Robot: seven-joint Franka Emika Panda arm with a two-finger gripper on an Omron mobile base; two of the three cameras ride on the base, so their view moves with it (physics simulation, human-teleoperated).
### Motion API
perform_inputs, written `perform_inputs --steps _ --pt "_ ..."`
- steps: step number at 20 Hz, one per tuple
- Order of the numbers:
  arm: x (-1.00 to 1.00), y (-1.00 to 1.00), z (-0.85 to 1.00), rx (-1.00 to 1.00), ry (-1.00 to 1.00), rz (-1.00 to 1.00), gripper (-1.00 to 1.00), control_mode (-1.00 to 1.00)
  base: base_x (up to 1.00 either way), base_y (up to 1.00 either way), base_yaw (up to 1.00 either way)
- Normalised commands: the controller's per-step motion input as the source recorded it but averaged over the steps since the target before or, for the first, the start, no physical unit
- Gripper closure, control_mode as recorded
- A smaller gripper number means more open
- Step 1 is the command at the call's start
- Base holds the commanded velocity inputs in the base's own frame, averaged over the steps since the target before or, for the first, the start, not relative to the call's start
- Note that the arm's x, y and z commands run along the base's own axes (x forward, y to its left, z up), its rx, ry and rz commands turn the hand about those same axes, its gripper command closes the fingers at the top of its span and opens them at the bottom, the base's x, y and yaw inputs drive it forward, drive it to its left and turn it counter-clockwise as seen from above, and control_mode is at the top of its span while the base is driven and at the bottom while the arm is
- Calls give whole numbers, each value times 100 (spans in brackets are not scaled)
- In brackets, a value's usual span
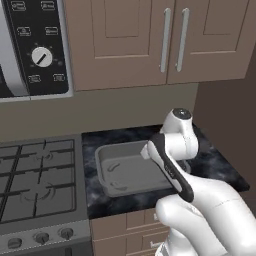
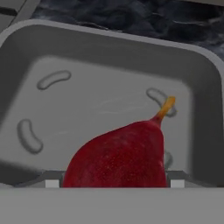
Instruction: Pick the mango and pear from the fridge and place them inside the tupperware on the counter.
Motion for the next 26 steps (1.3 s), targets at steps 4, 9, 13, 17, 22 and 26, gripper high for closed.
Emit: perform_inputs --steps 4,9,13,17,22,26 --pt "46 16 -61 0 0 0 100 -100 0 0 0" --pt "27 12 -54 0 0 0 100 -100 0 0 0" --pt "21 9 -48 0 0 0 100 -100 0 0 0" --pt "20 7 -49 0 0 0 100 -100 0 0 0" --pt "13 8 -49 0 0 0 -100 -100 0 0 0" --pt "6 2 -39 0 0 0 -100 -100 0 0 0"
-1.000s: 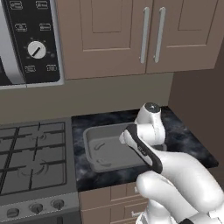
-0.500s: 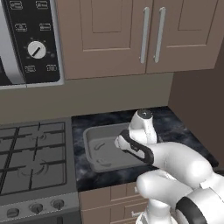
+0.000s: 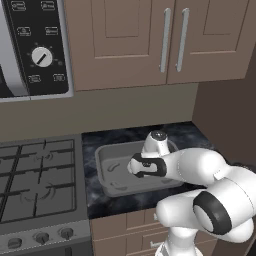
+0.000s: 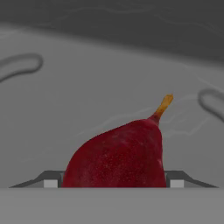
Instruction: Pick the mango and pear from the fridge and place them inside the tupperware on the counter.
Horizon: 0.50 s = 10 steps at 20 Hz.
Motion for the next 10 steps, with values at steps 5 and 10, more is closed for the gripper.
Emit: perform_inputs --steps 5,10 --pt "-6 0 -4 0 0 -1 -100 -100 0 0 0" --pt "-47 0 17 3 0 -22 -100 -100 0 0 0"
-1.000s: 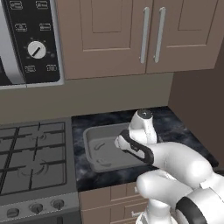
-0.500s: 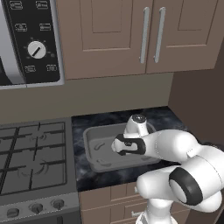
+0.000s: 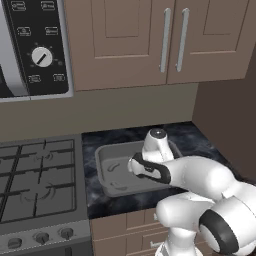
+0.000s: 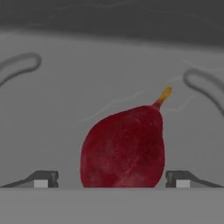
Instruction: Pick the mango and pear from the fridge and place them inside the tupperware on the counter.
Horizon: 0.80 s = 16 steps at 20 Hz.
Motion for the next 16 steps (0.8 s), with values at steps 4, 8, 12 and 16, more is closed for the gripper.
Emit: perform_inputs --steps 4,8,12,16 --pt "-52 -5 58 0 -4 -30 -100 -100 0 0 0" --pt "-53 -8 70 3 -9 -25 -100 -100 0 0 0" --pt "-61 -10 74 8 -12 -14 -100 -100 0 0 0" --pt "-69 -11 82 11 -10 0 -100 -100 0 0 0"
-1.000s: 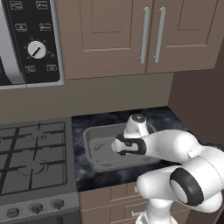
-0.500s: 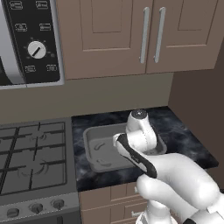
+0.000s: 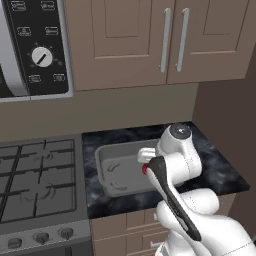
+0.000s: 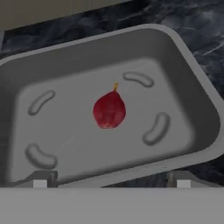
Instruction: Pick the mango and pear from the fridge and place them inside the tupperware on the counter.
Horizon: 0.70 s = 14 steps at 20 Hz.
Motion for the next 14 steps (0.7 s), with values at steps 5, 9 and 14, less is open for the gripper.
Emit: perform_inputs --steps 5,9,14 --pt "-76 -13 76 7 -2 0 -100 -100 0 0 0" --pt "-80 -11 58 0 0 0 -100 -100 0 0 0" --pt "-53 -2 26 0 0 0 -100 -100 0 0 0"
